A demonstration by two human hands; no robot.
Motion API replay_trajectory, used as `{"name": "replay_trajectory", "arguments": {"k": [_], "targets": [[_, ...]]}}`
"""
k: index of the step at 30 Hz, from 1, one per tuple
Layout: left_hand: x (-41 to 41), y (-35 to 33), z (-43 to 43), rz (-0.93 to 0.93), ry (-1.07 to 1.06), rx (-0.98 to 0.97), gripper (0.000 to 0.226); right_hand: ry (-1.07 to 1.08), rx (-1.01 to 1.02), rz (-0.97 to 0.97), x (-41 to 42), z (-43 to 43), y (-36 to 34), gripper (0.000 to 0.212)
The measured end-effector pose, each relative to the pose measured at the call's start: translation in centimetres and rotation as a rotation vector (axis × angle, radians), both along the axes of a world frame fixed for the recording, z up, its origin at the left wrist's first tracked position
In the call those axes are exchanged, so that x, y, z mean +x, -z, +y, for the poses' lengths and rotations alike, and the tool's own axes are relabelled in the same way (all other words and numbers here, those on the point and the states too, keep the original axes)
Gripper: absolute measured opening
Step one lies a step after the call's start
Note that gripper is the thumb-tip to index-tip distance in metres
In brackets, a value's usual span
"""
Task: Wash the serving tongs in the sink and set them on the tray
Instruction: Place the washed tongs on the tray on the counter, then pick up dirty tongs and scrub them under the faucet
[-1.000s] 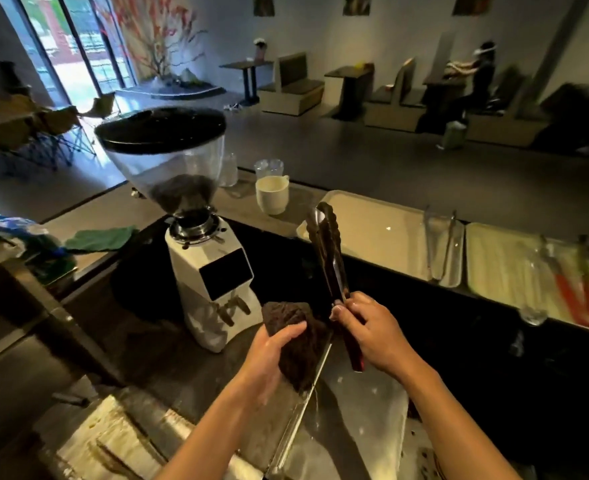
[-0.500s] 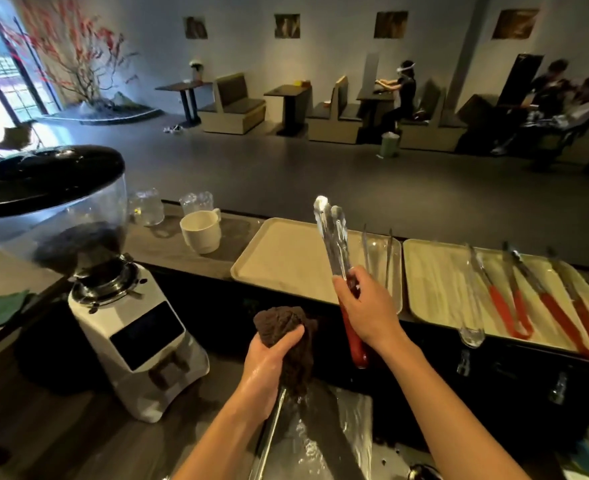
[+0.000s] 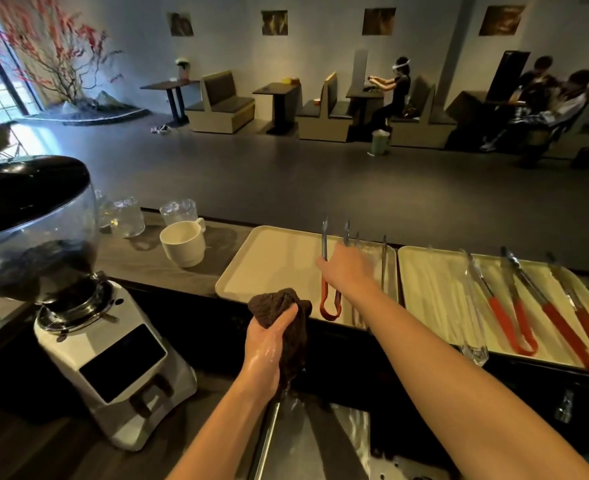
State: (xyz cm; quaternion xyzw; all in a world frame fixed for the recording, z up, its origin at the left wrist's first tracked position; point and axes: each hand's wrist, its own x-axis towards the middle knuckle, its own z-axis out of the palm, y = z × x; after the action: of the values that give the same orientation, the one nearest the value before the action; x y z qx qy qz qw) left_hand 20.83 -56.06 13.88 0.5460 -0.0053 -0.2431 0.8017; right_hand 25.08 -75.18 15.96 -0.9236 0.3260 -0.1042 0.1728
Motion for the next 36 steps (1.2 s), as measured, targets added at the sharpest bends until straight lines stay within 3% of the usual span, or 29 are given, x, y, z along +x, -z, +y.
{"name": "replay_trajectory", "arguments": {"k": [4,8,11,15,20,25,33,36], "targets": [[0.2,0.3,-0.2,0.008,0.012,-0.007,0.013,0.021,-0.075,0.049,1.0,0.1,0.8,0.034],[0.4,0.7,0.0,0.017,0.015,-0.005,0.013,0.089,-0.040,0.073,1.3,0.6,2.1,0.052],[0.4,0.7,0.6,0.033,-0.005,-0.013,0.014,0.085,-0.140,0.090,0.8,1.1,2.2,0.061],[0.3,1.0,2.1,0.062,-0.036,-0.025,0.016,0.072,-0.230,-0.054,-0.4,3.1,1.2,0.058],[-0.6,1.8,6.3,0.122,-0.108,-0.050,0.023,-0.137,-0.067,-0.228,-2.9,9.5,0.5,0.030],[-1.3,3.5,12.4,0.161,-0.235,-0.002,0.036,-0.316,0.118,-0.350,-4.6,17.3,2.2,0.024],[-6.0,5.6,25.1,0.203,-0.469,-0.021,0.016,-0.514,0.324,-0.319,-7.7,31.0,6.8,0.022],[-8.1,7.5,30.2,0.249,-0.569,-0.034,0.028,-0.578,0.372,-0.254,-9.2,36.1,9.3,0.021]]}}
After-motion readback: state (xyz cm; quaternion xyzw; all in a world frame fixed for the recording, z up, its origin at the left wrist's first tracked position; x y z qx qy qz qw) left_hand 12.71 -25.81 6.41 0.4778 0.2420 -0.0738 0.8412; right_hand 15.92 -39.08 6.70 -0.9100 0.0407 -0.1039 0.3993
